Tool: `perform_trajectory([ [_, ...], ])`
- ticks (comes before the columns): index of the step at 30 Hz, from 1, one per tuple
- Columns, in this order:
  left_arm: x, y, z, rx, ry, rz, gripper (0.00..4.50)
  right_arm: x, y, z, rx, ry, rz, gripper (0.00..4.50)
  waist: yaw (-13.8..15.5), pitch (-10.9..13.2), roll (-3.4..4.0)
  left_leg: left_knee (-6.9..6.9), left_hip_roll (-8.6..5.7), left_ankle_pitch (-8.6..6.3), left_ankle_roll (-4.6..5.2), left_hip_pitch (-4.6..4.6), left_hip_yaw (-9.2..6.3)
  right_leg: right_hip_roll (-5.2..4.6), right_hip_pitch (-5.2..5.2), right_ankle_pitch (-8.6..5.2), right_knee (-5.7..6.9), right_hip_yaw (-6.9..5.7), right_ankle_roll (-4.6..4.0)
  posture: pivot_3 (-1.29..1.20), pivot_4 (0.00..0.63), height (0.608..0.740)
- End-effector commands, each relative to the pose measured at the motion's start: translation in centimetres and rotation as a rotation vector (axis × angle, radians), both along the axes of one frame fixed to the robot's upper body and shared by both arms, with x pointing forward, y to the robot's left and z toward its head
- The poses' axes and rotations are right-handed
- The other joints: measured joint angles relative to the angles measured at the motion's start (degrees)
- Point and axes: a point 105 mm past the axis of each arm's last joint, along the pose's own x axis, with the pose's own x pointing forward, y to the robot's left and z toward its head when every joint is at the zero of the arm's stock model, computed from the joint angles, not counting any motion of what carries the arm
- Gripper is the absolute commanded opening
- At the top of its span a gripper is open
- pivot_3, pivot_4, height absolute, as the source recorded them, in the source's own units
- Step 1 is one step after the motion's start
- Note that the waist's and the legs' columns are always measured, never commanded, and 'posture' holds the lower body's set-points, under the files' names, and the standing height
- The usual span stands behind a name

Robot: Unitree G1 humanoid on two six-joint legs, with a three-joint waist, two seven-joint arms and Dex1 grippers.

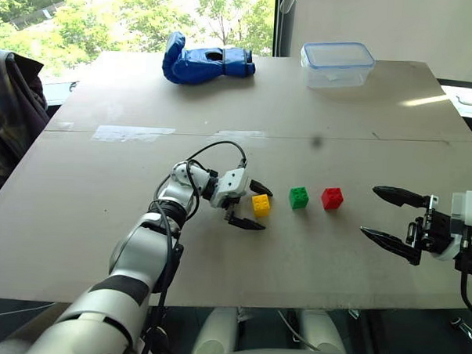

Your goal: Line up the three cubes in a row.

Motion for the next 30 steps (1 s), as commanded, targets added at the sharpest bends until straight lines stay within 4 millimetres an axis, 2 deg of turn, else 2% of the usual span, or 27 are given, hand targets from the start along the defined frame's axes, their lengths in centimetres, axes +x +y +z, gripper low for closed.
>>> perform_trajectory([
  [1,0.6,0.9,0.4,-0.001,-0.036,0.053,4.45,0.0,-0.4,1.3,-0.001,-0.056,-0.004,4.50,0.0,0.0,0.00,0.00,0.00,0.00,0.00,0.00,0.00,0.00,0.00,0.00,0.00,0.00,0.00,0.00,0.150,0.740],
  [5,1.1,1.4,0.7,-0.034,-0.036,0.112,4.45,0.2,-0.4,1.2,-0.001,-0.055,0.003,4.50,0.0,0.0,0.00,0.01,0.00,0.00,0.00,0.00,-0.01,0.00,0.00,0.00,0.01,0.00,0.00,0.00,0.150,0.740],
  [9,0.7,1.8,0.1,-0.014,-0.028,0.101,4.45,0.2,-0.4,1.2,0.000,-0.054,0.011,4.50,0.0,0.0,0.00,0.00,0.00,0.00,0.00,-0.01,-0.01,0.00,0.00,0.00,-0.01,0.00,0.00,0.00,0.150,0.740],
  [18,0.6,2.1,0.3,-0.037,-0.028,0.099,4.45,0.5,-0.3,1.0,-0.001,-0.043,0.018,4.50,0.0,0.0,0.00,0.00,0.01,0.00,0.00,0.00,0.00,0.01,0.00,0.00,0.00,0.01,0.00,0.00,0.150,0.740],
  [27,-0.3,1.8,-0.3,-0.182,-0.001,0.170,4.45,0.5,-0.6,0.6,-0.003,-0.028,0.006,4.50,-0.1,0.0,0.03,0.00,0.02,0.00,0.00,0.02,0.00,-0.01,0.00,0.00,0.01,0.04,0.00,0.00,0.150,0.740],
  [30,-0.7,2.5,-0.1,-0.230,-0.016,0.222,4.45,0.3,-0.8,0.4,0.002,-0.017,0.002,4.50,0.0,0.0,0.04,0.00,0.07,0.00,0.00,0.04,0.00,-0.02,0.00,0.00,0.00,0.07,0.00,0.00,0.150,0.740],
])
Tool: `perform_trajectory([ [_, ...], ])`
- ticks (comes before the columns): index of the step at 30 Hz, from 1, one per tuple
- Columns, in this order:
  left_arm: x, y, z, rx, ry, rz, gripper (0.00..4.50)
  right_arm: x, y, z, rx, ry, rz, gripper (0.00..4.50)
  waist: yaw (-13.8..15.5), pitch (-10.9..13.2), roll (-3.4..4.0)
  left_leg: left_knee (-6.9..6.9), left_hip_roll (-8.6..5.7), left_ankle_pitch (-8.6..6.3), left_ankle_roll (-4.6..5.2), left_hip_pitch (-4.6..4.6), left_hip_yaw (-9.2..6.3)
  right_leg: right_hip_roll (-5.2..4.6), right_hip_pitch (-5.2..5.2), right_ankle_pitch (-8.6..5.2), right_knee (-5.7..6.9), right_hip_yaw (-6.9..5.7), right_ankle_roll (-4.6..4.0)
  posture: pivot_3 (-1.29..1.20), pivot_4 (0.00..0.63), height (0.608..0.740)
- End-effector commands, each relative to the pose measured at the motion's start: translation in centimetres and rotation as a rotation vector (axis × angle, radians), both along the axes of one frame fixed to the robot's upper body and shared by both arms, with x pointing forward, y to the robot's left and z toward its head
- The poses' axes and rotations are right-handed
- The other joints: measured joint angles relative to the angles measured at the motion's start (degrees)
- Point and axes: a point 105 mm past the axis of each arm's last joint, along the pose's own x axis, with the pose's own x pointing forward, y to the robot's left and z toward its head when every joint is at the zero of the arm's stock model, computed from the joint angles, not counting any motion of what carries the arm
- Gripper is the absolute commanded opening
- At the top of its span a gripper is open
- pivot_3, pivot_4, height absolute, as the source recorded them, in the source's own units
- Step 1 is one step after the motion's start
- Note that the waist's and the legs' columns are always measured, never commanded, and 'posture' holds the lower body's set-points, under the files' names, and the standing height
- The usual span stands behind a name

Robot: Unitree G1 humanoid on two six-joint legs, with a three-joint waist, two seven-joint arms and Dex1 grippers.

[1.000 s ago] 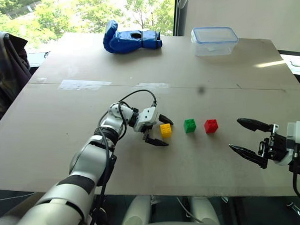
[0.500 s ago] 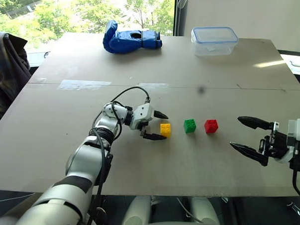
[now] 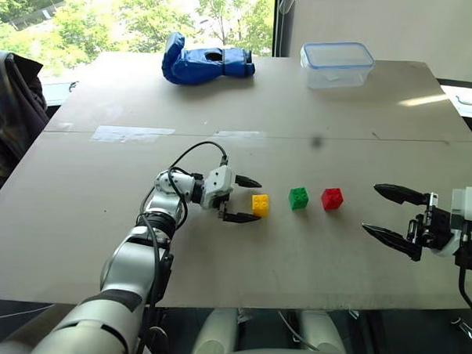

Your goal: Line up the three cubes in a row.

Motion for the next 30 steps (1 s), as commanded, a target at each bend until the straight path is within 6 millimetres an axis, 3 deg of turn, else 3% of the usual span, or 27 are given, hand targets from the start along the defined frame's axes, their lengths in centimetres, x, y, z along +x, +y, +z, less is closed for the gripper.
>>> perform_trajectory([
  [1,-0.3,0.9,0.5,-0.064,0.003,0.071,4.45,-0.4,-0.4,0.5,-0.006,-0.027,-0.003,4.50,0.0,0.0,0.00,0.00,0.05,0.00,0.00,0.01,-0.01,0.00,0.00,0.00,0.01,0.00,0.00,0.00,0.150,0.740],
  [5,-1.3,2.2,2.3,-0.152,-0.002,0.123,4.45,-0.6,-0.8,0.0,-0.004,-0.012,-0.011,4.50,-0.2,0.0,0.01,-0.02,0.15,0.00,0.00,0.03,0.02,0.01,0.00,0.00,0.02,0.06,0.00,0.00,0.150,0.740],
  [12,-6.4,5.1,4.4,-0.191,0.045,0.210,4.45,-1.3,-1.9,-1.9,-0.010,0.046,-0.038,4.50,0.1,0.0,0.06,-0.07,0.29,-0.01,-0.01,0.07,0.03,-0.06,0.00,0.00,-0.02,0.09,-0.02,0.00,0.150,0.740],
  [16,-8.0,6.8,2.8,-0.134,0.108,0.433,4.45,-1.3,-2.7,-3.3,-0.007,0.069,-0.100,4.50,0.2,0.0,0.10,-0.08,0.29,-0.01,0.00,0.07,0.04,-0.12,0.02,-0.01,-0.04,0.04,-0.02,0.00,0.150,0.740],
  [24,-11.2,7.9,-0.6,-0.025,0.142,0.792,4.45,-1.9,-4.5,-6.8,-0.094,0.140,-0.249,4.50,0.4,0.0,0.11,-0.12,0.30,-0.01,0.00,0.12,0.07,-0.25,0.07,-0.01,-0.10,0.07,-0.03,0.00,0.150,0.740],
  [30,-12.8,7.2,-0.7,-0.024,0.177,0.825,4.45,-1.8,-4.9,-7.5,-0.101,0.156,-0.326,4.50,0.3,0.0,0.11,-0.13,0.31,-0.01,0.00,0.15,0.18,-0.12,0.08,-0.03,-0.11,0.14,-0.05,0.00,0.150,0.740],
])
